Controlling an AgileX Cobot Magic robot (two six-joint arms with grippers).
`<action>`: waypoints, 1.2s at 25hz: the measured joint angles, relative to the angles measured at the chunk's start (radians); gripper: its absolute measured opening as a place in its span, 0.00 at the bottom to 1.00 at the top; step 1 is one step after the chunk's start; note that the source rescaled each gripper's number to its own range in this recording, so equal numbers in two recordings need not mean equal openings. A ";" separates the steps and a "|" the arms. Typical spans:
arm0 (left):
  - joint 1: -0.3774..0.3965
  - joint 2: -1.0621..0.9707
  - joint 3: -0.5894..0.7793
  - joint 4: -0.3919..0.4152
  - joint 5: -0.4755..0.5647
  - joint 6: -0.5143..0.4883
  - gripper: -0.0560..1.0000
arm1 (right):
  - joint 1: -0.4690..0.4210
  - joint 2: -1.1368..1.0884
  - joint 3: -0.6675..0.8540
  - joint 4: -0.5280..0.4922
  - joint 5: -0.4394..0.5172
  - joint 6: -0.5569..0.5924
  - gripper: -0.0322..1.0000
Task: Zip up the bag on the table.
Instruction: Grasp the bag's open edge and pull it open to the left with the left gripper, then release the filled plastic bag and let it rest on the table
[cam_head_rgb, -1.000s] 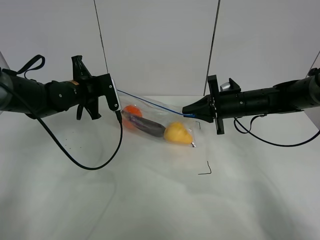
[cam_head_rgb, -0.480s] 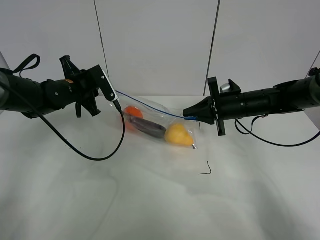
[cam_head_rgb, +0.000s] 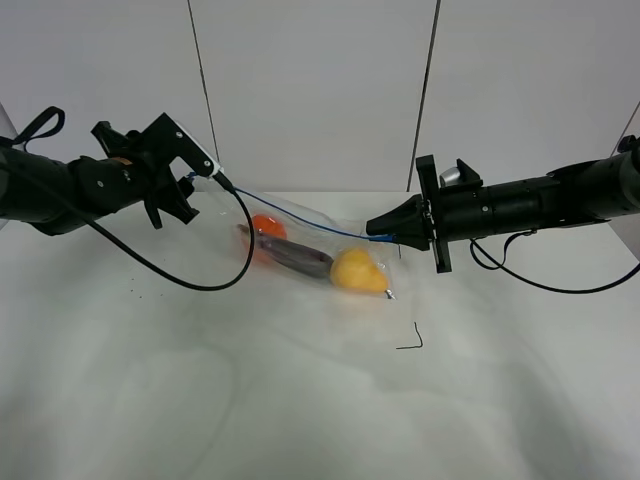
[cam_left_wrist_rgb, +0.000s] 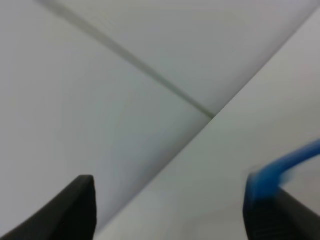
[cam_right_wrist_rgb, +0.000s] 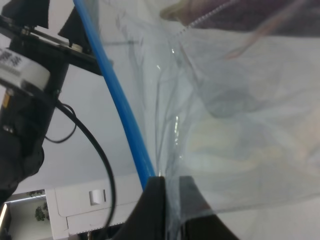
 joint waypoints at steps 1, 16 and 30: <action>0.015 0.000 0.000 -0.007 0.004 -0.024 0.86 | 0.000 0.000 0.000 0.000 0.000 0.000 0.03; 0.127 0.000 -0.007 -0.248 0.237 -0.328 0.88 | 0.000 0.000 0.000 -0.001 0.000 0.000 0.03; 0.239 0.000 -0.137 -0.037 0.940 -0.672 0.88 | 0.000 0.000 0.000 -0.001 0.001 0.000 0.03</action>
